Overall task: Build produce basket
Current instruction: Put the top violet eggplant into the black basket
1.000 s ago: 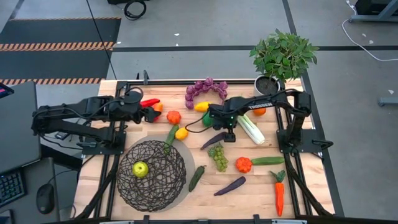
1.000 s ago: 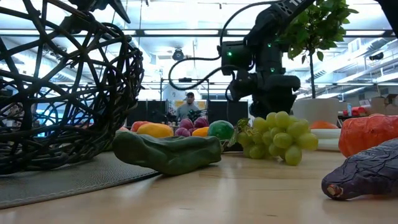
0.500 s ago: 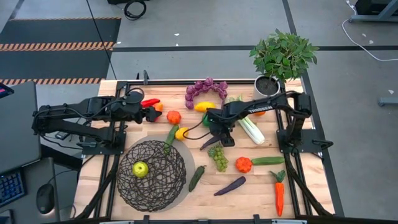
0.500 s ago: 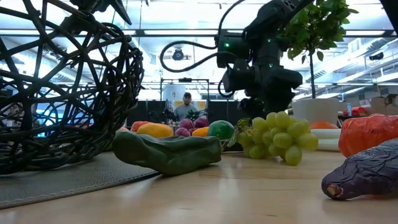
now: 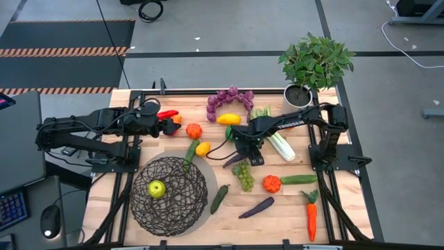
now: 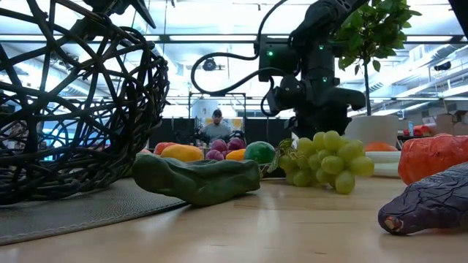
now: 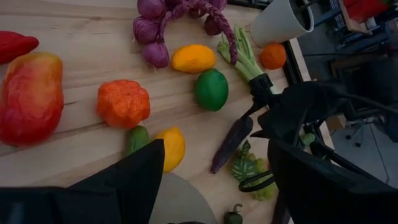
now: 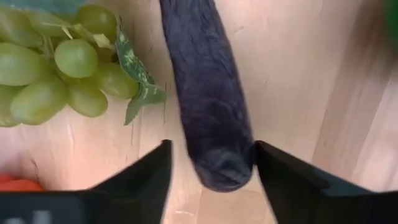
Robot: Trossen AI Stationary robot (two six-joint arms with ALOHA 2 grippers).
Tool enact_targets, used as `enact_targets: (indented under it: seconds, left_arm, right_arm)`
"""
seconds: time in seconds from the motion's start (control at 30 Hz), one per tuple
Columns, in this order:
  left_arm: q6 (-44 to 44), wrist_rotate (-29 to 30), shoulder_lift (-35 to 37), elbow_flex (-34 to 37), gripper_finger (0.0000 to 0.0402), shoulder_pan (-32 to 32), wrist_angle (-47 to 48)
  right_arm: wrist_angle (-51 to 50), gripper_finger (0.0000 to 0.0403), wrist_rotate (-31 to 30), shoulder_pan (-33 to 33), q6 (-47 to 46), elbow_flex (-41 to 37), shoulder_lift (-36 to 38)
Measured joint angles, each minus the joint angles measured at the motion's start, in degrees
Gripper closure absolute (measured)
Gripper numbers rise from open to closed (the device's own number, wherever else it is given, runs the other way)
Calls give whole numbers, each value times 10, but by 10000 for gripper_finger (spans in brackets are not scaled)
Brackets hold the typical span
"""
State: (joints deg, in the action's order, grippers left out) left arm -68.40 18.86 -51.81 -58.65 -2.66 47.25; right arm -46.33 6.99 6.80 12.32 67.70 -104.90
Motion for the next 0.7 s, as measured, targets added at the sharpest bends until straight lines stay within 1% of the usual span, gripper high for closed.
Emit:
enact_targets:
  seconds: [0.1, 0.17, 0.23, 0.3, 0.37, 0.5, 0.63, 0.7]
  left_arm:
    - [0, 0, 0, 0, 111, 0, 0]
    - [0, 0, 0, 0, 111, 0, -10]
    - [12, 0, 1, 0, 111, 0, -44]
    - [52, 0, 6, 0, 111, 0, -95]
    - [112, 0, 11, 0, 111, 0, -158]
    - [264, 0, 18, 0, 111, 3, -264]
    - [397, 0, 29, 0, 111, 4, -301]
    - [435, 2, 33, 0, 111, 2, -315]
  right_arm:
    - [0, 266, 2, 0, -25, 0, 0]
    - [-9, 306, 5, 3, -39, 1, 1]
    - [-30, 311, 10, 8, -51, 8, 9]
    - [-45, 311, 31, 15, -59, 20, 27]
    - [-60, 311, 38, 21, -75, 37, 52]
    - [-64, 311, 44, 29, -105, 76, 114]
    - [-61, 306, 47, 37, -151, 114, 170]
    - [-50, 300, 50, 41, -187, 128, 195]
